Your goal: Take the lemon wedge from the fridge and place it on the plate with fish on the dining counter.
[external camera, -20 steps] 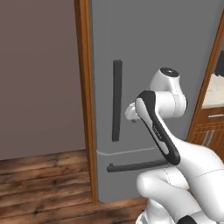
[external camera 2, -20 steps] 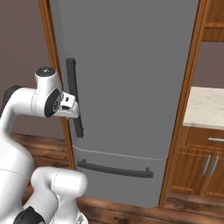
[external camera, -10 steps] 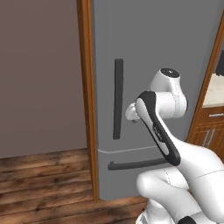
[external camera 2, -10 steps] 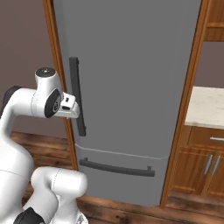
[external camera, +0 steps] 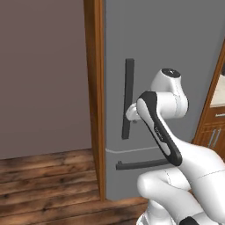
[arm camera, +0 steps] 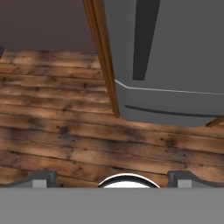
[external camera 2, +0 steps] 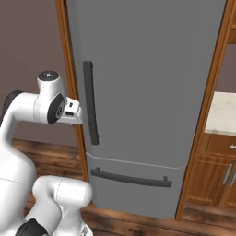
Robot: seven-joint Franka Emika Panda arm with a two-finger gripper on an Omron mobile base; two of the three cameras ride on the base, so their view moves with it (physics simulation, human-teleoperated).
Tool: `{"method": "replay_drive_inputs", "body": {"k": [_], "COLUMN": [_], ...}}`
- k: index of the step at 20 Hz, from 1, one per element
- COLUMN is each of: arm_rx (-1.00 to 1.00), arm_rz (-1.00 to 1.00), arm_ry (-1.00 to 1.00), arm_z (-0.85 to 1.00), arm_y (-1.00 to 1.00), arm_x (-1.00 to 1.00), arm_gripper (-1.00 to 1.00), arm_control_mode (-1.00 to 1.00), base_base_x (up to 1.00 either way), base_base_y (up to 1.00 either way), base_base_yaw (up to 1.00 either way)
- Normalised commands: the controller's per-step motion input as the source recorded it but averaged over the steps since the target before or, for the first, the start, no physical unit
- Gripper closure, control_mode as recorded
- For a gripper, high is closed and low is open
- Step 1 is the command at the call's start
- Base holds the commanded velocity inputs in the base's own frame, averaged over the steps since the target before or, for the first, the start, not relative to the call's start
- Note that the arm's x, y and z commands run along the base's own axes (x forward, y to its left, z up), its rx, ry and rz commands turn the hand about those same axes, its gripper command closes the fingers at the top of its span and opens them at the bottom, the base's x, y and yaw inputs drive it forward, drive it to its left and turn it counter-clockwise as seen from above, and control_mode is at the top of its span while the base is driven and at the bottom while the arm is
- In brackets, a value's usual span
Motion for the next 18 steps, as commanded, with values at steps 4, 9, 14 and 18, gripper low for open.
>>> {"method": "replay_drive_inputs", "body": {"k": [4,9,14,18], "arm_rx": [0.00,0.00,0.00,0.00], "arm_rz": [0.00,0.00,0.00,0.00], "arm_ry": [0.00,0.00,0.00,0.00], "arm_z": [0.00,0.00,0.00,0.00], "arm_y": [0.00,0.00,0.00,0.00], "arm_x": [0.00,0.00,0.00,0.00], "arm_gripper": [-1.00,-1.00,-1.00,-1.00], "arm_control_mode": [1.00,1.00,1.00,1.00], "base_base_x": [-0.08,-0.77,-0.82,-0.96], "base_base_y": [0.00,-0.17,-0.14,-0.02], "base_base_yaw": [-0.01,-0.05,-0.06,-0.11]}}
